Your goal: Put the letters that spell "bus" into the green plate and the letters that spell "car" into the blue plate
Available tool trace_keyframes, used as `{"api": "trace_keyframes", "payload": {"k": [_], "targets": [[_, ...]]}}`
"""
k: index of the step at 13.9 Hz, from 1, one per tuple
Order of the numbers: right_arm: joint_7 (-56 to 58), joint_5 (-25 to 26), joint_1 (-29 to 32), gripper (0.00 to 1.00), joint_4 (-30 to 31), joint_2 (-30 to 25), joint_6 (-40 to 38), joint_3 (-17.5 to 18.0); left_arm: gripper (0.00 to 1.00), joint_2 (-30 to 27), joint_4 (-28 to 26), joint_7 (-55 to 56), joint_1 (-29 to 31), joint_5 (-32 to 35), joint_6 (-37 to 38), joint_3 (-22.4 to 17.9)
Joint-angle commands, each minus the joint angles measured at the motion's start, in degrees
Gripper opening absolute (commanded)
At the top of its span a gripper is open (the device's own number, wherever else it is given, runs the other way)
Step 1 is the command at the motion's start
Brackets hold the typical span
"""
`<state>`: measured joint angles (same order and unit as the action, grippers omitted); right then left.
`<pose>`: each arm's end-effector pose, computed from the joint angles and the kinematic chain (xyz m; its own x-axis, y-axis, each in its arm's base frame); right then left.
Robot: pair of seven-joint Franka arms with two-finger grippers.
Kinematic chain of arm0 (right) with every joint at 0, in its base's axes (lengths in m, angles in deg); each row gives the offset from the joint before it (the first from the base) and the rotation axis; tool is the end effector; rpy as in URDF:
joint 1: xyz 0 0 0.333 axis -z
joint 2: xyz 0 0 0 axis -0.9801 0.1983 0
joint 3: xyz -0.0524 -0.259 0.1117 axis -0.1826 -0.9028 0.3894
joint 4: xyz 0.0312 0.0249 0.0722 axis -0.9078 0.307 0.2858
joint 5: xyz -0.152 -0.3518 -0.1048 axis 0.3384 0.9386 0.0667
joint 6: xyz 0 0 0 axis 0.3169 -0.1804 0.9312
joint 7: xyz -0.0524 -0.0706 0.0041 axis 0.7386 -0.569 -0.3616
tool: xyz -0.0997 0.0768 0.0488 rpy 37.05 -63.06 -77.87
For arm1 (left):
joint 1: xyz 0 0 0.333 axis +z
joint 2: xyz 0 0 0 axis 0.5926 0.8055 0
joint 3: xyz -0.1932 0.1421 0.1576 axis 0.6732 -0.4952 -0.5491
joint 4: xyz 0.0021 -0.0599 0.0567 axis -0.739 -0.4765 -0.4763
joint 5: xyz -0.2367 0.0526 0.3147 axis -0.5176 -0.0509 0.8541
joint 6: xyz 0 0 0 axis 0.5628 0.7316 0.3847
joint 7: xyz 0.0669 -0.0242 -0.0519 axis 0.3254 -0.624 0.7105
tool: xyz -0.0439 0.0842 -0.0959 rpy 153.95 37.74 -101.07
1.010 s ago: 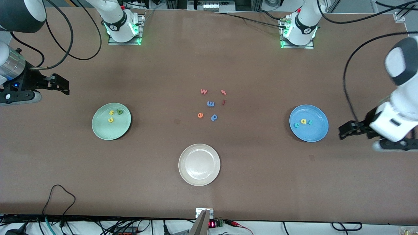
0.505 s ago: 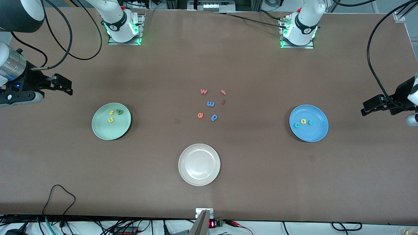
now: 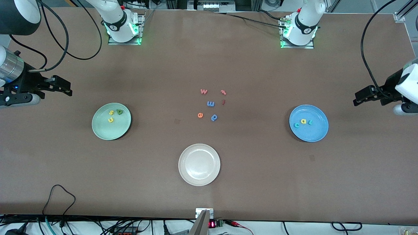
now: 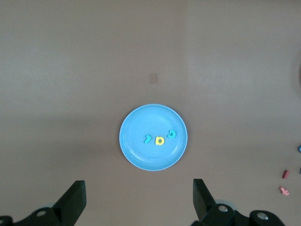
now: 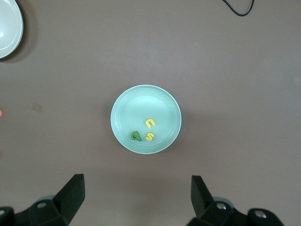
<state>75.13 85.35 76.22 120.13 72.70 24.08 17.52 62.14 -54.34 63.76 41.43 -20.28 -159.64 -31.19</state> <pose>0.5902 0.0191 0.5021 0.9925 0.1185 -0.0284 0.1184 -0.9930 -0.0056 0.5940 0.0136 0.5084 0.9988 0.0493 0.0046 0.0491 -0.9982 0.0349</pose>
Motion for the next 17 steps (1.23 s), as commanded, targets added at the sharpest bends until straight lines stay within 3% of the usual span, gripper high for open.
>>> {"api": "trace_keyframes", "payload": {"k": [1, 12, 17], "targets": [[-0.2, -1.2, 0.3, 1.0, -1.2, 0.4, -1.0, 0.1, 1.0, -3.2, -3.5, -0.7, 1.2, -0.3, -1.4, 0.8], [-0.1, -1.2, 0.4, 1.0, -1.2, 0.6, -0.9, 0.1, 1.0, -2.5, -1.6, -4.7, 1.0, -0.3, -0.6, 0.8], [0.0, -1.1, 0.4, 1.0, -1.2, 0.6, -0.9, 0.1, 1.0, -2.5, -1.5, -3.9, -3.7, -0.3, -0.5, -2.9]]}}
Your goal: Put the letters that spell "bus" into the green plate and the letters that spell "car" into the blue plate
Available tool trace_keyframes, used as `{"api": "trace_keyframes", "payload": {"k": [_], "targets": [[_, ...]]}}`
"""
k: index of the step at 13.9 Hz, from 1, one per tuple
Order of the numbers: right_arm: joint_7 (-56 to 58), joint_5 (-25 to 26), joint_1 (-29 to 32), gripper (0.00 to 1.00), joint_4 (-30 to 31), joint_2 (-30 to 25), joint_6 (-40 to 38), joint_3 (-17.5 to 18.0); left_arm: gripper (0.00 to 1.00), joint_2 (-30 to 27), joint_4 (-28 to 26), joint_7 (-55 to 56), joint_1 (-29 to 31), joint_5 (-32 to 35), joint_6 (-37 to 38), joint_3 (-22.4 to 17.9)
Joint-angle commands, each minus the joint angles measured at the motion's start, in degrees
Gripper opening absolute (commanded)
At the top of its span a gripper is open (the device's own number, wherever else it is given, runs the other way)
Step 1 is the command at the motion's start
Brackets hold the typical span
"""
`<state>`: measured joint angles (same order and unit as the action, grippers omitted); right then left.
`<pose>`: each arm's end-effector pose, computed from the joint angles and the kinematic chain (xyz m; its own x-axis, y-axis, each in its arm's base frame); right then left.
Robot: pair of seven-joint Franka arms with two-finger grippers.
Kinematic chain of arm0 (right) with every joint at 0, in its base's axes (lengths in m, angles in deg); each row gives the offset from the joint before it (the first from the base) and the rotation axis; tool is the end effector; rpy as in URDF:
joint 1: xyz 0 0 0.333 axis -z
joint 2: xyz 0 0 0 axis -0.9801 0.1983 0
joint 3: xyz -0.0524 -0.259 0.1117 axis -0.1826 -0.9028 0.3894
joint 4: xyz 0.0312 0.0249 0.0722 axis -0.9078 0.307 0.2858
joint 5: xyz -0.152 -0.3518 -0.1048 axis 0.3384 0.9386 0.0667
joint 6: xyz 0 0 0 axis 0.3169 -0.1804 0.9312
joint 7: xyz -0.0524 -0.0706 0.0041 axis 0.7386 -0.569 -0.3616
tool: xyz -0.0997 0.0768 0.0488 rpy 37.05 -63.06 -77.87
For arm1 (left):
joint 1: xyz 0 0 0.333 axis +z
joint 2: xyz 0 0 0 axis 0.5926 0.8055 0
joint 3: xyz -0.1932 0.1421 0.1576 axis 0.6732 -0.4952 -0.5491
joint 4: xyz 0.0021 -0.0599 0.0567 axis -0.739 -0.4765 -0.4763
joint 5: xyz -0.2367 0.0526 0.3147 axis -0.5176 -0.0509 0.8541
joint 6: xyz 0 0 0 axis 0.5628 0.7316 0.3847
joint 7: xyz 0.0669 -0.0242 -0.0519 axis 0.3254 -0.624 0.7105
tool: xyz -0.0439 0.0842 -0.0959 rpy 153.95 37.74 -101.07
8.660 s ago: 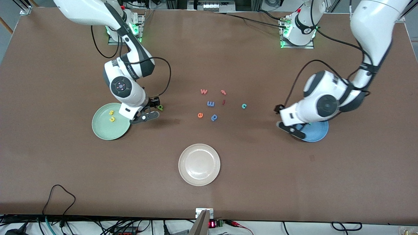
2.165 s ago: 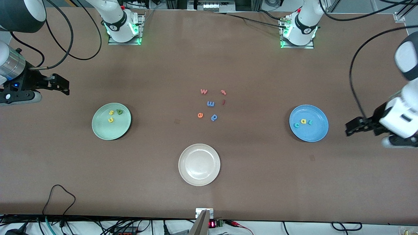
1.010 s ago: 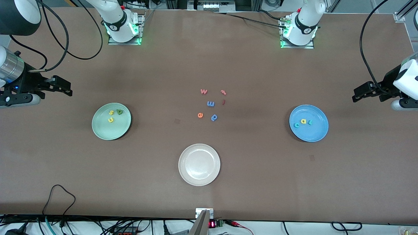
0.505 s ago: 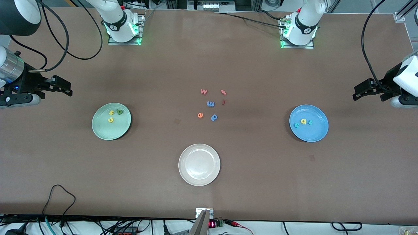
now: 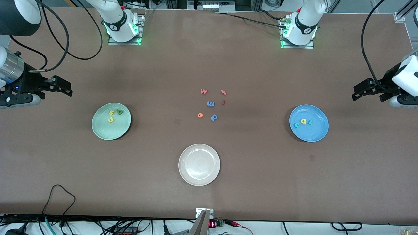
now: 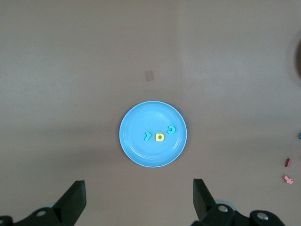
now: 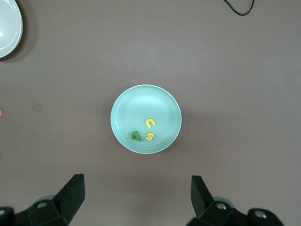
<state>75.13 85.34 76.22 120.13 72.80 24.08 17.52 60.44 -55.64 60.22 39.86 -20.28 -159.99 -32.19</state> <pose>0.5905 0.0192 0.5010 0.9925 0.1185 -0.0302 0.1184 -0.9930 -0.0059 0.5874 0.0070 0.5153 0.9996 -0.0223 0.0196 -0.0229 -0.9993 0.0310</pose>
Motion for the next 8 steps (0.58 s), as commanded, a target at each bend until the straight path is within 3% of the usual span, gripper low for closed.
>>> {"api": "trace_keyframes", "payload": {"k": [1, 8], "targets": [[0.0, -1.1, 0.3, 1.0, -1.2, 0.5, -0.9, 0.1, 1.0, -0.9, -0.2, -0.2, -2.1, -0.3, 0.0, -1.9], [0.1, -1.1, 0.3, 1.0, -1.2, 0.5, -0.9, 0.1, 1.0, -1.5, -0.5, 1.4, -1.3, -0.2, 2.7, -1.5]]}}
